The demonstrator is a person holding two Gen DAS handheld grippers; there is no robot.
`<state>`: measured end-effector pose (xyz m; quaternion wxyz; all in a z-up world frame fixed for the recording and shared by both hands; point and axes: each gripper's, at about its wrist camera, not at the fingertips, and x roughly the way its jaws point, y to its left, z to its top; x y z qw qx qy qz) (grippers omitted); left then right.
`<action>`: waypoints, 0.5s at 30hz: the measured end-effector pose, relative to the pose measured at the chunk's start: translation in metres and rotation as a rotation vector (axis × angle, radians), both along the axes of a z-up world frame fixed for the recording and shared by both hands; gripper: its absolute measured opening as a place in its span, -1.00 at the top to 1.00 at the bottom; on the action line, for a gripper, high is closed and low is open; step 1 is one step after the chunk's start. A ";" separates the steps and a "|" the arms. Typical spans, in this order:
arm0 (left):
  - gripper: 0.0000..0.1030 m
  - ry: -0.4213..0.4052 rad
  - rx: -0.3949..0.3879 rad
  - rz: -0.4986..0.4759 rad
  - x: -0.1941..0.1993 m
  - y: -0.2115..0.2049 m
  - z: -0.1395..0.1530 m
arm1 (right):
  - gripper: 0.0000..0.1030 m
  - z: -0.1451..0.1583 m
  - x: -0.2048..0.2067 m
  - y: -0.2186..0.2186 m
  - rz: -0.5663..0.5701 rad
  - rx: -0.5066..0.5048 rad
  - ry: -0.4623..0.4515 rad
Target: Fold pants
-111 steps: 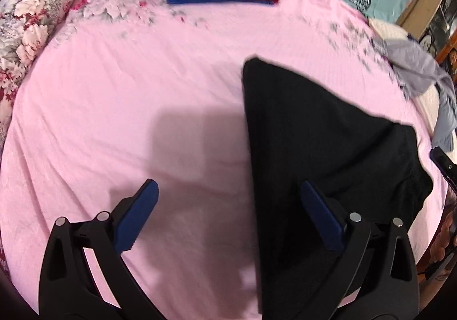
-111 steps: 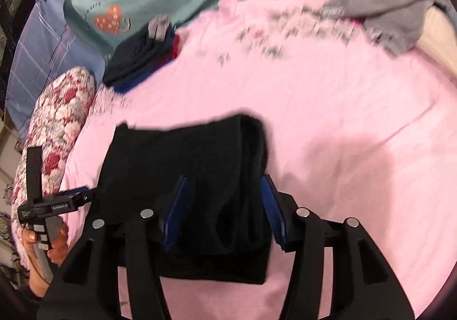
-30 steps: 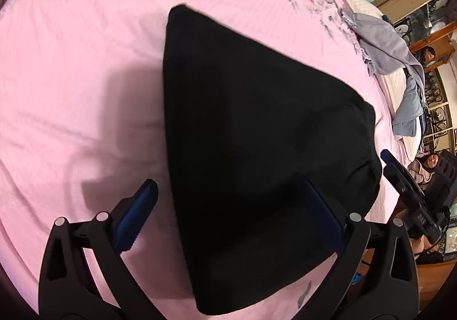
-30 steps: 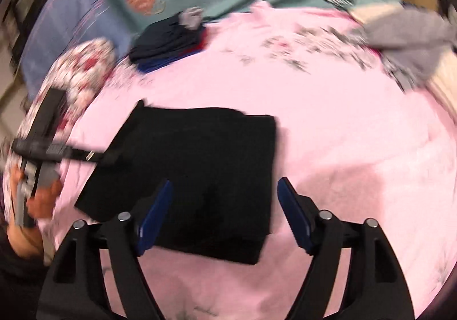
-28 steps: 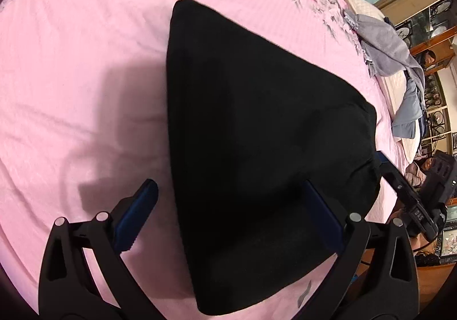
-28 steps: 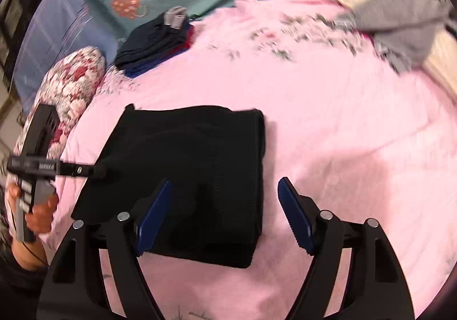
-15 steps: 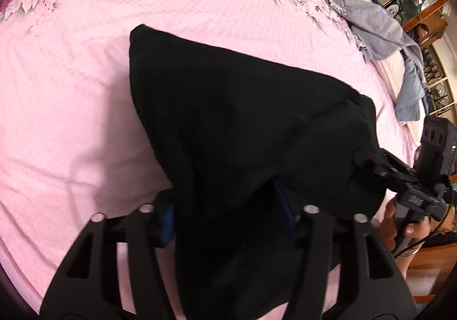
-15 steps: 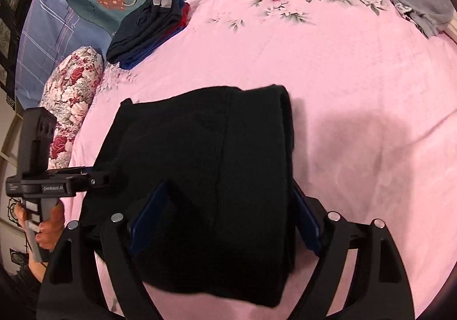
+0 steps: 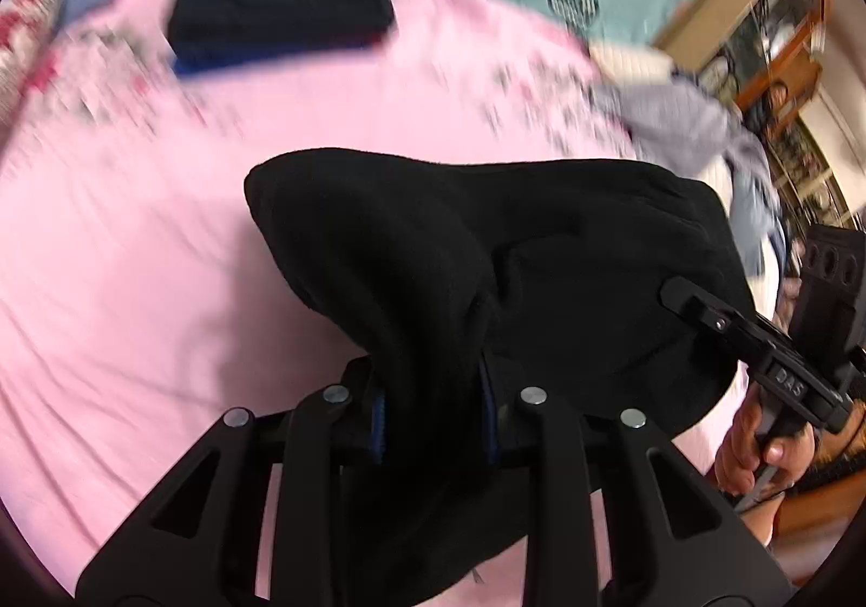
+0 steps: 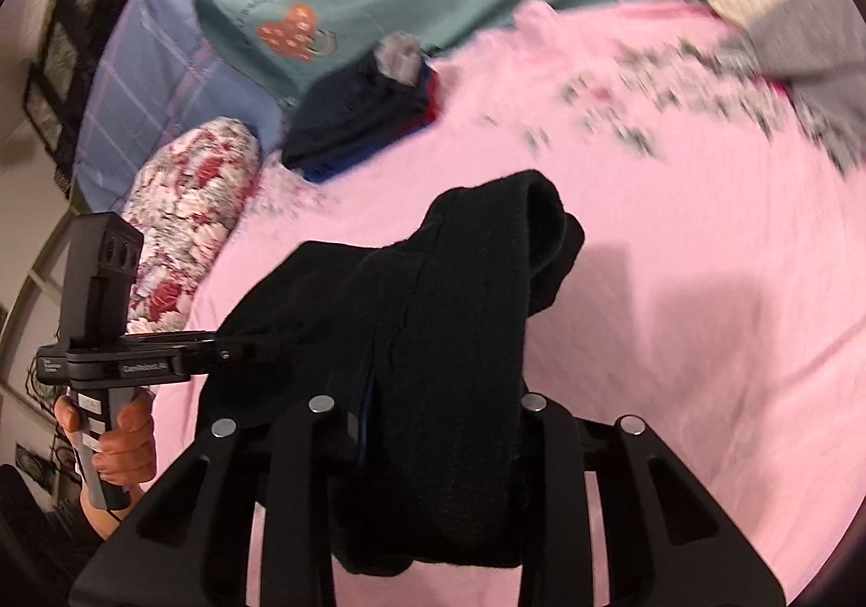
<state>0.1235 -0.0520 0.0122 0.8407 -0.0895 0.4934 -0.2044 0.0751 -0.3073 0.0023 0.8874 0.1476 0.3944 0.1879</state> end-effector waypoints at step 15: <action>0.19 0.046 0.183 0.349 0.127 0.108 -0.051 | 0.42 -0.002 0.181 0.110 0.105 -0.124 -0.093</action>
